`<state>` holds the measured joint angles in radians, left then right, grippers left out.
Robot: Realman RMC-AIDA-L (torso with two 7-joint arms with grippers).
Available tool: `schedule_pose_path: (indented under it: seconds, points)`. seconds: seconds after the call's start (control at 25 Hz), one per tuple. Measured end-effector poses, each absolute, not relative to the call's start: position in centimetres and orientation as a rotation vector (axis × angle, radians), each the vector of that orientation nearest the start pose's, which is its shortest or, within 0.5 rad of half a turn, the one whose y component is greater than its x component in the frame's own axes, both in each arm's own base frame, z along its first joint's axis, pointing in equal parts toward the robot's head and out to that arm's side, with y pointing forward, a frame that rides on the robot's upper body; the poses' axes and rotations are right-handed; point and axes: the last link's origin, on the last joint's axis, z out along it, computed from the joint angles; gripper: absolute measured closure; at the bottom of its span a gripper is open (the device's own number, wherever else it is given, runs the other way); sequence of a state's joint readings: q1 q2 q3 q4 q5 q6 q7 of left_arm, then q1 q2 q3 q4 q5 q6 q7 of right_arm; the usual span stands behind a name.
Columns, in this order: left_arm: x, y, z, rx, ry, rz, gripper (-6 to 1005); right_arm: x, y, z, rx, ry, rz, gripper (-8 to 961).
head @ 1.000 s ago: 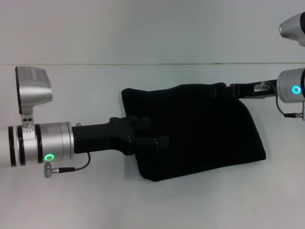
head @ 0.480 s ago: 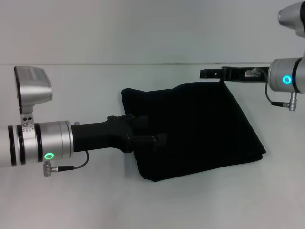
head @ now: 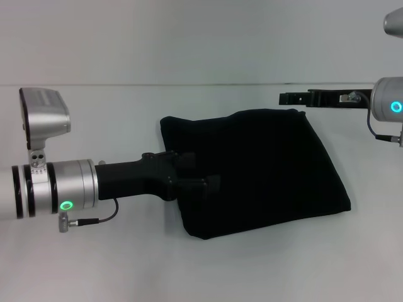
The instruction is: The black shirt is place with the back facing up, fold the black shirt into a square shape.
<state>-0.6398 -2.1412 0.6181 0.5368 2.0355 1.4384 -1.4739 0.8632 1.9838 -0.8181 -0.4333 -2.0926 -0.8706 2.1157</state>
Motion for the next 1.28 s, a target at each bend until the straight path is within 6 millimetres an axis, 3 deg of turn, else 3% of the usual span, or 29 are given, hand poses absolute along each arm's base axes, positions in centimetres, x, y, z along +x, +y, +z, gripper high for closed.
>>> schedule_pose_path:
  seconds: [0.28, 0.4, 0.6, 0.84, 1.04, 1.28]
  points:
    - [-23.5, 35.1, -4.1, -2.672, -0.839, -0.775, 69, 22.4, 45.2, -1.0, -2.306, 1.209, 0.402, 125]
    - [-23.6, 35.1, -4.1, -2.668, -0.839, -0.77, 69, 22.6, 45.1, -1.8, -2.306, 1.191, 0.361, 368]
    - [-23.5, 35.1, -4.2, -2.668, -0.842, -0.771, 69, 23.5, 45.0, -3.0, -2.259, 1.144, 0.272, 620]
    - [-23.5, 35.1, -4.3, -2.662, -0.858, -0.772, 69, 24.5, 44.9, -4.3, -2.227, 1.089, 0.168, 827]
    - [-23.8, 35.4, -4.3, -2.632, -0.897, -0.756, 67, 25.1, 45.1, -4.1, -2.177, 1.048, 0.155, 954]
    - [-24.0, 37.3, -4.3, -2.487, -1.06, -0.749, 69, 25.0, 45.3, -1.8, -2.095, 1.013, 0.289, 955]
